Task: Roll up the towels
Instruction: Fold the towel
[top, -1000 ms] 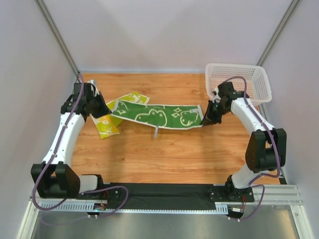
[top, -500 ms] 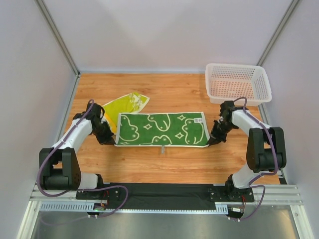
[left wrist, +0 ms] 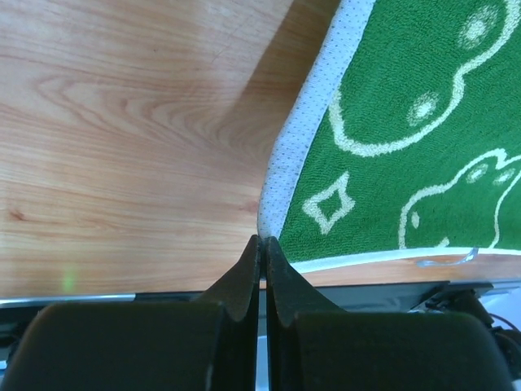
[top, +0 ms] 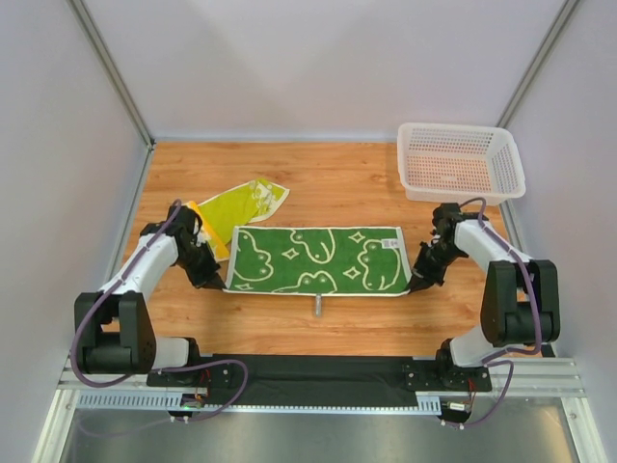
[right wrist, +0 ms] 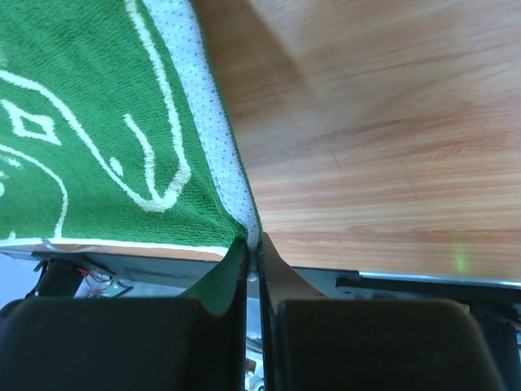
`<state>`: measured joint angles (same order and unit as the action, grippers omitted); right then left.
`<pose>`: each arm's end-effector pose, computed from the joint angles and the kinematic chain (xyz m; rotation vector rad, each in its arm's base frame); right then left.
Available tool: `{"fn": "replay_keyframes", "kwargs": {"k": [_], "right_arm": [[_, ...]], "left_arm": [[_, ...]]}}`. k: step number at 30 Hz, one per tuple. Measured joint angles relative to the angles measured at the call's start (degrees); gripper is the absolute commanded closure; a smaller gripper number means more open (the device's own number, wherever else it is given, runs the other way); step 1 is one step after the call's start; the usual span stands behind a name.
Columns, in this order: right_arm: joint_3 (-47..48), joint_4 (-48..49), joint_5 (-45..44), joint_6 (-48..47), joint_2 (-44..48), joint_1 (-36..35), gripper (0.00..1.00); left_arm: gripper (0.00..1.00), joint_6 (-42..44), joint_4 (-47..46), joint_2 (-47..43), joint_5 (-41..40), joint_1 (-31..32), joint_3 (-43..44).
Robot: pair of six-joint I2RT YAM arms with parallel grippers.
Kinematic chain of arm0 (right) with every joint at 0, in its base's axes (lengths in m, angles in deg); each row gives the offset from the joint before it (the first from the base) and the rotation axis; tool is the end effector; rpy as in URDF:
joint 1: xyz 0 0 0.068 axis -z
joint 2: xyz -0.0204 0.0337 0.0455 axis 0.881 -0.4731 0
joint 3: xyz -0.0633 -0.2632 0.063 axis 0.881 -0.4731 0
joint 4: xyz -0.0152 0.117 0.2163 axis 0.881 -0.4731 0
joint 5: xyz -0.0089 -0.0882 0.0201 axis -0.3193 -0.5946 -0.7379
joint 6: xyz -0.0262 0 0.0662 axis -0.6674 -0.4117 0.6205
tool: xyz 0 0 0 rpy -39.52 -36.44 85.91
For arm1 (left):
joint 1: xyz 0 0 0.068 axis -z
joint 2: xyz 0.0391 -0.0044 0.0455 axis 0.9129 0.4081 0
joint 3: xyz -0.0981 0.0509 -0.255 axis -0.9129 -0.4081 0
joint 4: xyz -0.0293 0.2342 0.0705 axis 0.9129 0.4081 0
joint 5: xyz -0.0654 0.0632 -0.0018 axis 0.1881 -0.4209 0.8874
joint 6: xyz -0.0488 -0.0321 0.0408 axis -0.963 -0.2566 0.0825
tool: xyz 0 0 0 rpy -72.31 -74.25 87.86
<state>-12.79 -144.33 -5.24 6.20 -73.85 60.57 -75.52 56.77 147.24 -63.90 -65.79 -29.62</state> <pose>0.2211 0.0227 0.1700 -0.6827 -2.8974 -0.4332 0.2042 -0.0164 0.1879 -0.8382 2.9188 -0.4717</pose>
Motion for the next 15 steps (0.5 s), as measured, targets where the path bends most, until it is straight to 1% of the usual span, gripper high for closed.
{"fn": "replay_keyframes", "kwargs": {"k": [4, 9, 15], "right_arm": [[4.3, -2.4, 1.5, -0.5, -0.8, 0.2, 1.00], [13.4, -3.4, 3.0, -1.9, -4.9, 0.2, 1.00], [20.9, -4.2, 3.3, -3.1, -11.6, 0.2, 1.00]], "left_arm": [[1.00, 1.0, 2.5, 1.9, -0.2, 0.0, 3.4], [1.00, 2.7, 3.6, 8.5, 0.0, 0.0, 13.0], [1.00, 3.8, 5.0, 15.4, 0.7, 0.0, 22.7]]}}
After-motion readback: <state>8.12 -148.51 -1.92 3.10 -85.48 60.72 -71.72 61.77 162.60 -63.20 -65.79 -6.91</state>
